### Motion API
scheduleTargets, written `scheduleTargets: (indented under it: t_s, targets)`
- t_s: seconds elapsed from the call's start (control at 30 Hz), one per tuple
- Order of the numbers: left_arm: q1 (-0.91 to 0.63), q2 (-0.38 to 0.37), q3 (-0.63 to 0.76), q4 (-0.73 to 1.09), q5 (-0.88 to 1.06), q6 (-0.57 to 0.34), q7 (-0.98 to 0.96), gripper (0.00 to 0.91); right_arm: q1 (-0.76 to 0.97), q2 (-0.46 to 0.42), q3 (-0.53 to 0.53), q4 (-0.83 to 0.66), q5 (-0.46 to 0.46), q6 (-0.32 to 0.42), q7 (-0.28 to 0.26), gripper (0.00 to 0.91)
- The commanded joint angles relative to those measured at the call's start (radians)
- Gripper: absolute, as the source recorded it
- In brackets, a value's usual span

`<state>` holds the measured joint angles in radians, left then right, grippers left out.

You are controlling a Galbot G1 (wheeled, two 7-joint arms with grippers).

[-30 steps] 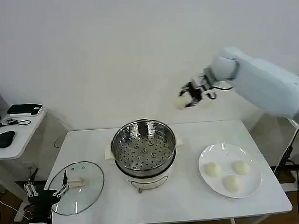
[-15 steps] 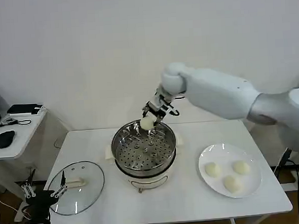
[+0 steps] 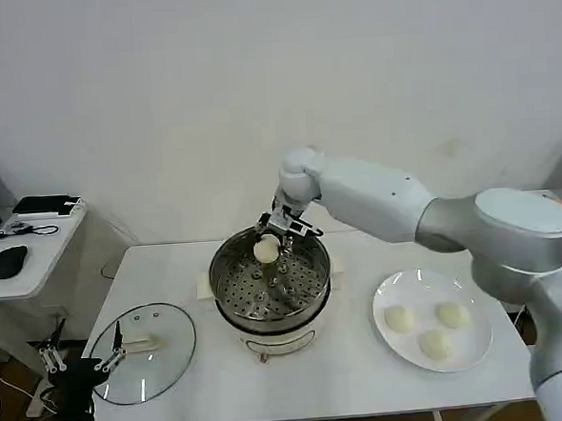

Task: Take steamed baozi put them in steamer then cover it.

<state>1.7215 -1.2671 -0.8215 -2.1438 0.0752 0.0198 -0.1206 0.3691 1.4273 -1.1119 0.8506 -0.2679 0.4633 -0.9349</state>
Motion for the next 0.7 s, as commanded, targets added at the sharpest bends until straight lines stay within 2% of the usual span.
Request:
scheduleTargets:
  t_s: [0.03, 0.07, 0.1, 0.17, 0.2, 0.3, 0.4, 0.43, 0.57, 0.6, 0.67, 0.7]
  targets:
    - [0.001, 0.0, -0.001, -0.001, 0.001, -0.001, 0.0, 0.907, -0.036, 0.038, 0.011, -0.071, -0.088, 0.062, 0.023, 0.595]
    - [0.002, 0.0, -0.001, -0.001, 0.002, -0.003, 0.002, 0.907, -0.039, 0.041, 0.017, -0.079, -0.107, 0.069, 0.028, 0.595]
    - [0.003, 0.0, -0.001, -0.001, 0.002, -0.005, 0.002, 0.907, -0.043, 0.047, 0.026, -0.093, -0.13, 0.081, 0.034, 0.655]
    - [0.003, -0.001, 0.0, -0.001, 0.003, -0.006, 0.002, 0.907, -0.045, 0.051, 0.029, -0.109, -0.138, 0.086, 0.039, 0.856]
    - [0.003, -0.001, 0.0, -0.002, 0.004, -0.009, 0.002, 0.907, -0.046, 0.052, 0.031, -0.117, -0.145, 0.097, 0.047, 0.907]
    - [0.002, -0.003, 0.002, -0.005, 0.004, -0.008, 0.002, 0.907, -0.039, 0.042, 0.026, -0.104, -0.152, 0.109, 0.07, 0.907]
    - [0.0, -0.006, 0.002, -0.005, 0.002, -0.007, 0.001, 0.907, -0.007, -0.001, 0.019, -0.032, -0.129, 0.094, 0.061, 0.907]
    - [0.0, -0.006, 0.003, -0.004, 0.003, -0.007, 0.001, 0.907, 0.012, -0.019, 0.013, -0.003, -0.105, 0.086, 0.058, 0.907]
    - [-0.003, -0.005, 0.008, -0.004, 0.002, -0.007, 0.001, 0.907, 0.121, -0.13, -0.027, 0.192, 0.122, -0.006, 0.018, 0.907]
    - [-0.006, -0.004, 0.009, -0.002, 0.001, -0.007, 0.002, 0.907, 0.175, -0.166, -0.046, 0.263, 0.191, -0.064, 0.013, 0.907]
    - [-0.012, 0.002, 0.011, 0.002, -0.002, -0.007, 0.002, 0.907, 0.229, -0.237, -0.06, 0.339, 0.273, -0.111, 0.01, 0.907]
    - [-0.016, 0.006, 0.012, 0.003, -0.003, -0.007, 0.002, 0.907, 0.236, -0.265, -0.062, 0.36, 0.283, -0.123, 0.013, 0.907]
